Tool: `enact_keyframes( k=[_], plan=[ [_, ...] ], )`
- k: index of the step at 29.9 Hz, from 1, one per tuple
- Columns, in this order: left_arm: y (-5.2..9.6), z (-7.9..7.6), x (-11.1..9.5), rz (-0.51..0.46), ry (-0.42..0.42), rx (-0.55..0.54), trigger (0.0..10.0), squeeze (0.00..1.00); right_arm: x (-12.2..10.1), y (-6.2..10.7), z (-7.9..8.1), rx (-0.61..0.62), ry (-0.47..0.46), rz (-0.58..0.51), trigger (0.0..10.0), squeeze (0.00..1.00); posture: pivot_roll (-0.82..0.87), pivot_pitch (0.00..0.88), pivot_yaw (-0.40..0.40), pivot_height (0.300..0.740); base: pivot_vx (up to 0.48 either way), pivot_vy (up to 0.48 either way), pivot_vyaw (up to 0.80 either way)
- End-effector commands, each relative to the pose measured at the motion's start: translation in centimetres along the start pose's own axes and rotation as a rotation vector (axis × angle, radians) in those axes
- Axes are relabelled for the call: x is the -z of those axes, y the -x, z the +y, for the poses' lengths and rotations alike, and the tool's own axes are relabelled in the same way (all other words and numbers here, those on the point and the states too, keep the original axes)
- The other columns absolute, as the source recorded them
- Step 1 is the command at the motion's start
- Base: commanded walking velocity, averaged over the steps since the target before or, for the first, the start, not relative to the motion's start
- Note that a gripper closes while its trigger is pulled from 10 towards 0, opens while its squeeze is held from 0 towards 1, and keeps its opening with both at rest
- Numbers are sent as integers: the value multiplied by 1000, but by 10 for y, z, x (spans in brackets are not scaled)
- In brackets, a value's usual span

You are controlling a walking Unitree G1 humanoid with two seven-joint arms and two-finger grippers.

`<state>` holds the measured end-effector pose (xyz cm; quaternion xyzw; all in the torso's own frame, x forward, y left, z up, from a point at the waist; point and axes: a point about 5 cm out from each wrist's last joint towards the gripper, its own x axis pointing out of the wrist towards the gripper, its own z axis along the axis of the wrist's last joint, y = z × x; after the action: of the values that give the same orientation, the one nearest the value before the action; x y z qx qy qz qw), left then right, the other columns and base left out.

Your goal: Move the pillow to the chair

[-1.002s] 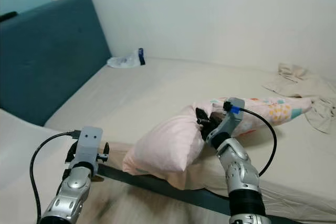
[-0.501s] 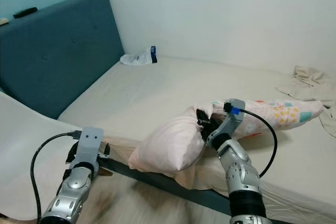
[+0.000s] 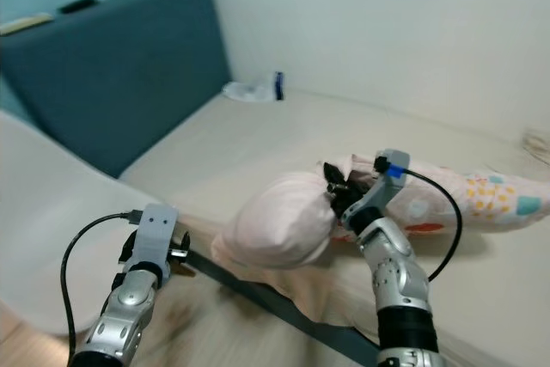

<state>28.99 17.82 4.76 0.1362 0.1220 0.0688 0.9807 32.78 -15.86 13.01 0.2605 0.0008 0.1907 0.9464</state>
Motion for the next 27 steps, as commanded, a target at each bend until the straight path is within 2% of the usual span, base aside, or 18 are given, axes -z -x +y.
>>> enact_keyframes(
  k=[1,27],
  plan=[
    [2,6,9,38,-6,-23,10000,0,-7,-7,15,-72,17,-25,10000,0,-48,0,-1,740,0,0,763],
    [2,2,6,23,8,-3,10000,0,-8,-8,16,-58,21,-31,10000,0,-48,0,6,740,0,0,763]
  ],
)
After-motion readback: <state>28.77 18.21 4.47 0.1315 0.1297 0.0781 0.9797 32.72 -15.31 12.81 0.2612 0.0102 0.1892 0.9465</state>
